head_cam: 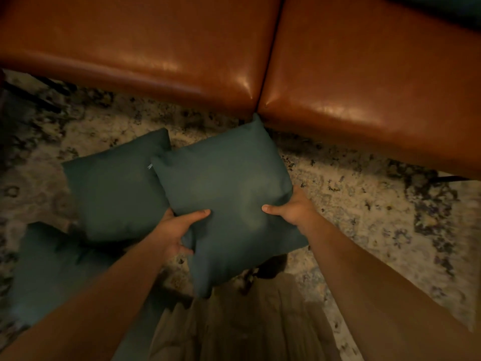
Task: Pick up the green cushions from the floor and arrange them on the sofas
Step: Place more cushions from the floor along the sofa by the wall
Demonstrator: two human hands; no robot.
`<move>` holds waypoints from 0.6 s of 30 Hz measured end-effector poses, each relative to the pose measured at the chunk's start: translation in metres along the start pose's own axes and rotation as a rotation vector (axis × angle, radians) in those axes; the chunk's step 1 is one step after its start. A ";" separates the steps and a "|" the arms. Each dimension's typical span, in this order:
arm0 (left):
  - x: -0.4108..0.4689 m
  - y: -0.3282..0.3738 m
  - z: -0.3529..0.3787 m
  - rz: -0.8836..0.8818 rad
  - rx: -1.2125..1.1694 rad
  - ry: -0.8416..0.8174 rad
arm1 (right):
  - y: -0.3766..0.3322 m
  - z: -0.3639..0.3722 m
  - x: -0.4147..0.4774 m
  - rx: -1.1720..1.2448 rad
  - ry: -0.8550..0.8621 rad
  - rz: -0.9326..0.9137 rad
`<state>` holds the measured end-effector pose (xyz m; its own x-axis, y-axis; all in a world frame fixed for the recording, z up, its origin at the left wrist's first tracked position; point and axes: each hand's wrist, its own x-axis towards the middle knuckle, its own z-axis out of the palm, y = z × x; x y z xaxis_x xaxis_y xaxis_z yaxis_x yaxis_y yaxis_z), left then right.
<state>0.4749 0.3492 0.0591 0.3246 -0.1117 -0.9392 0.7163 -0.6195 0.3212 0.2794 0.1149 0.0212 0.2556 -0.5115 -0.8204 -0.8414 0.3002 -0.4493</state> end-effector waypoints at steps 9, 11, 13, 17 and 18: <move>-0.162 0.054 -0.041 0.092 -0.103 0.052 | -0.097 -0.031 -0.142 -0.053 0.055 -0.082; -0.198 0.073 -0.050 0.130 -0.117 0.054 | -0.123 -0.040 -0.176 -0.041 0.074 -0.111; -0.226 0.091 -0.059 0.169 -0.128 0.054 | -0.143 -0.049 -0.202 -0.004 0.082 -0.132; -0.293 0.131 -0.079 0.264 -0.153 0.066 | -0.187 -0.067 -0.260 0.108 0.085 -0.184; -0.308 0.140 -0.083 0.289 -0.161 0.058 | -0.198 -0.072 -0.275 0.160 0.093 -0.198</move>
<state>0.5263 0.3616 0.4029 0.5598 -0.2176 -0.7996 0.6762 -0.4378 0.5926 0.3413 0.1384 0.3614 0.3562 -0.6427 -0.6783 -0.6916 0.3068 -0.6539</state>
